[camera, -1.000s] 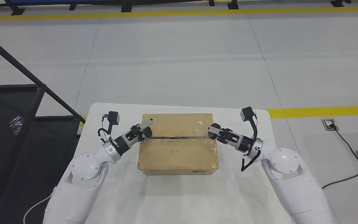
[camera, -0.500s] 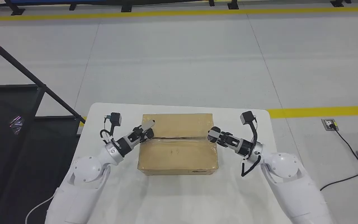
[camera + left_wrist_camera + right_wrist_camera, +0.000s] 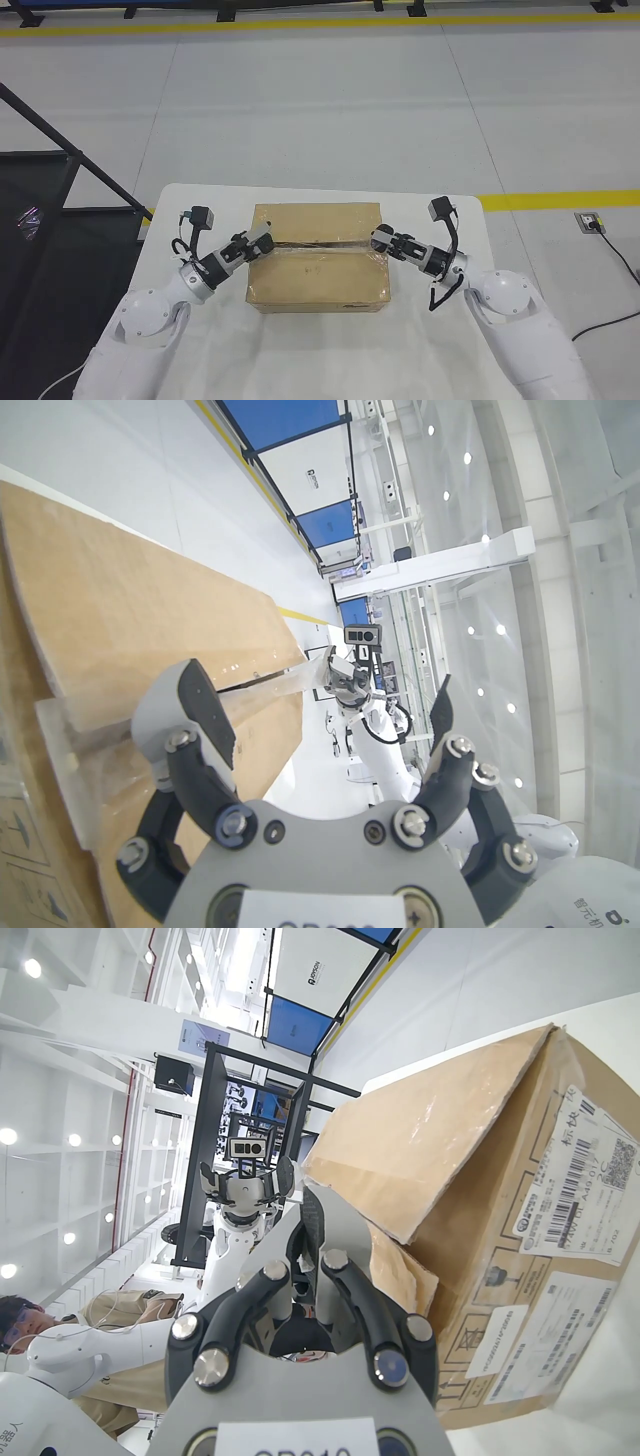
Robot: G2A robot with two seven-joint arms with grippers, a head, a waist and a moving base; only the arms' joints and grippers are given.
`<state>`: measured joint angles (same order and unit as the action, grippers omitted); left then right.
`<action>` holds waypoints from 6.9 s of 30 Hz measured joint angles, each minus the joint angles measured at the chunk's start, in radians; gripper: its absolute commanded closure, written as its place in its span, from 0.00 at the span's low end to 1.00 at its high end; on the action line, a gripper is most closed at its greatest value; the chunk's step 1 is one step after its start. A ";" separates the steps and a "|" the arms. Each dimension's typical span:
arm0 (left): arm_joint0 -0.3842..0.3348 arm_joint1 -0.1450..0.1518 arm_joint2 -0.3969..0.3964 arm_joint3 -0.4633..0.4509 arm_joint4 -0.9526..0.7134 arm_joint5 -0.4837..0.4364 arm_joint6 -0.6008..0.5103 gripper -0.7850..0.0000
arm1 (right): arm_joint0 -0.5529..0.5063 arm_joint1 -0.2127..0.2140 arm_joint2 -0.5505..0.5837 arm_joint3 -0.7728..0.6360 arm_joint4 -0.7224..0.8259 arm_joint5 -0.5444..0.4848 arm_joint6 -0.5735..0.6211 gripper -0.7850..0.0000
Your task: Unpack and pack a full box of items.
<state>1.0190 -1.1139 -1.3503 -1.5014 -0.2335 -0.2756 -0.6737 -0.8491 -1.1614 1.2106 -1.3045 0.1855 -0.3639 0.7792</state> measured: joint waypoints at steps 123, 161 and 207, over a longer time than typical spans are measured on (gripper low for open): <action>-0.002 -0.015 0.007 0.093 -0.082 -0.037 -0.021 0.00 | -0.271 0.033 0.264 -0.299 -0.027 0.317 0.081 0.62; 0.006 -0.016 0.001 0.083 -0.082 -0.037 -0.020 0.00 | -0.187 0.041 0.175 -0.216 0.050 0.408 0.127 0.53; 0.011 -0.016 -0.005 0.079 -0.103 -0.047 -0.034 0.00 | -0.161 0.049 0.091 -0.288 -0.050 0.502 -0.037 1.00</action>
<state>1.0298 -1.1298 -1.3557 -1.4221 -0.3369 -0.3223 -0.7078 -1.0097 -1.1124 1.3011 -1.5922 0.1351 0.1376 0.7420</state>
